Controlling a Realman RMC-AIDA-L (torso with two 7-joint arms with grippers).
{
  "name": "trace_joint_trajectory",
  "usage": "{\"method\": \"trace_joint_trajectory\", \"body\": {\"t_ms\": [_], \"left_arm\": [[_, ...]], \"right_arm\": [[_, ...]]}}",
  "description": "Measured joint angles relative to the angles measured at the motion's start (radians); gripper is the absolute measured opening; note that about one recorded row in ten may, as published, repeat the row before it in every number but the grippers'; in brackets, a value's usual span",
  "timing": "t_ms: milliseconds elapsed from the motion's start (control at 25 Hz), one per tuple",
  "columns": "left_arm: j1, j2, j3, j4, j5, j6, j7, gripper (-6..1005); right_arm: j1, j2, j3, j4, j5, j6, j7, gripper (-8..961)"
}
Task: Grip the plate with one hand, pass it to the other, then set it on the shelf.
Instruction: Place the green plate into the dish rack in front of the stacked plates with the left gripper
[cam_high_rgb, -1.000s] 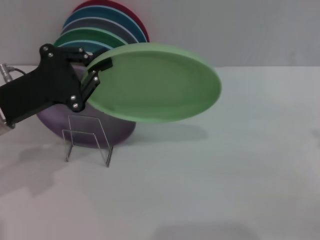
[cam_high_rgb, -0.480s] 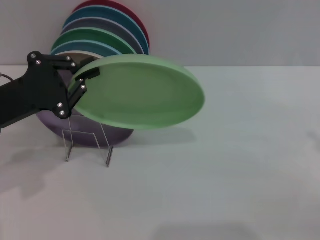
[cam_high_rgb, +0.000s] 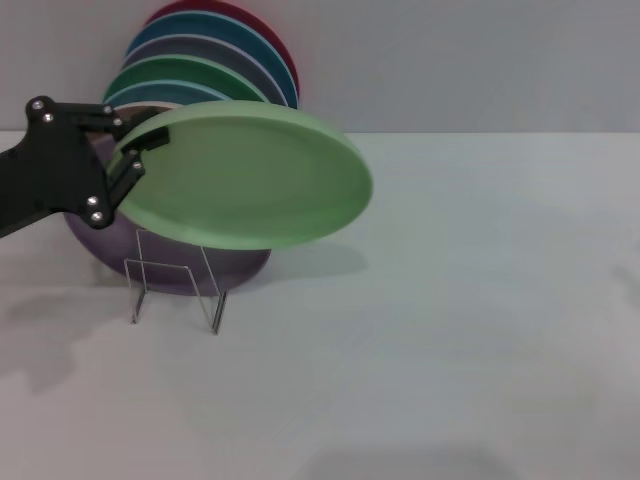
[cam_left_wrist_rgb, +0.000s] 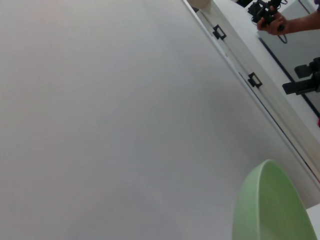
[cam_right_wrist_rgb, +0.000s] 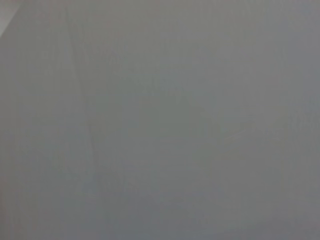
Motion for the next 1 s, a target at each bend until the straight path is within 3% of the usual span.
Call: {"method": "trace_joint_trajectory", "body": {"t_ms": [400,1000], "left_arm": [[0.03,0.011,-0.005,-0.007,-0.006,0.096,-0.036,147],[0.022,0.035,0.008,0.01,-0.005,0.086,-0.048,153]], "right_arm": [[-0.001,0.001,-0.002,-0.001,0.0,0.001,0.001,608],[-0.005,0.001,-0.037,0.002,0.027,0.001,0.0,608]]}}
